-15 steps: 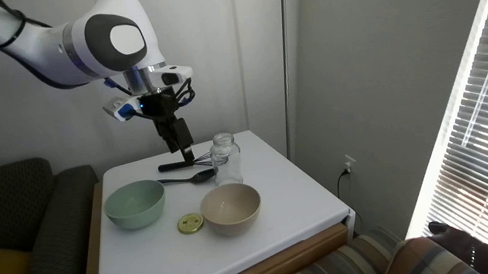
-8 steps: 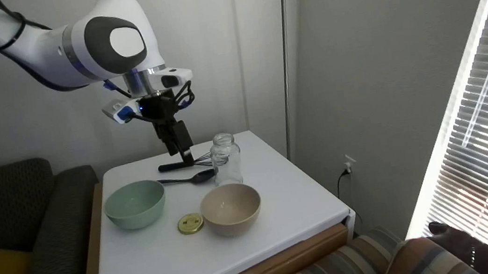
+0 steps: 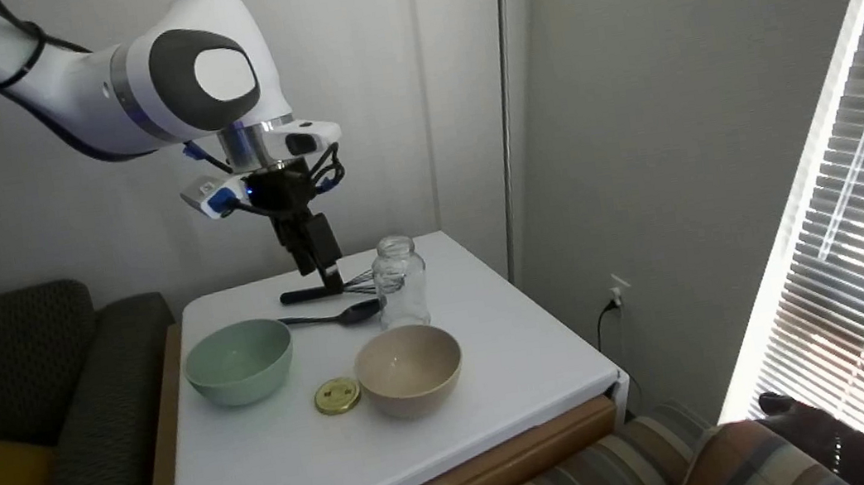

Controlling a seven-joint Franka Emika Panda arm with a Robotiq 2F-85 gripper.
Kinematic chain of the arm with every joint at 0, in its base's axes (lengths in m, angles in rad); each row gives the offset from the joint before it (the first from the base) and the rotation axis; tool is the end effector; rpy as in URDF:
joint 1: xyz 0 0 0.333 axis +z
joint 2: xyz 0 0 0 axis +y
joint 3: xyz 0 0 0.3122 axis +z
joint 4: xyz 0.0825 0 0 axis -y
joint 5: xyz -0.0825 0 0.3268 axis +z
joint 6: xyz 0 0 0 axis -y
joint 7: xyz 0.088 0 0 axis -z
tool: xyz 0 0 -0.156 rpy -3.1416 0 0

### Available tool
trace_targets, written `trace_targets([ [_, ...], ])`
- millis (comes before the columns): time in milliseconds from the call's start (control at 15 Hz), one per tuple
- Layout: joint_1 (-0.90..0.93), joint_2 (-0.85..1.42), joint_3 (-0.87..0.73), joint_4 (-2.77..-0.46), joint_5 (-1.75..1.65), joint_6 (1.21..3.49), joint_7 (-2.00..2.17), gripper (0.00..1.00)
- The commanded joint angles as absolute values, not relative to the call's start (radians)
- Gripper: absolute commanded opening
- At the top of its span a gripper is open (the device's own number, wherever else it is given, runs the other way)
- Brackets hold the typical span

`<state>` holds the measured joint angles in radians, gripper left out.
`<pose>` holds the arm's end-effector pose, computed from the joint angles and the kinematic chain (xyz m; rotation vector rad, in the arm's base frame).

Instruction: Take the lid off the bottle and put it on the tray

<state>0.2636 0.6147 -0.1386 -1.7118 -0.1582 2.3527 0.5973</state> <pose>0.6301 0.0790 0.2270 2.9260 -0.4960 0.1416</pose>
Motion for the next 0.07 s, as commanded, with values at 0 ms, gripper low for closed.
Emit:
trace_targets([
  [0, 0.255, 0.614, -0.128, -1.710, -0.166, 2.350, 0.602, 1.00],
])
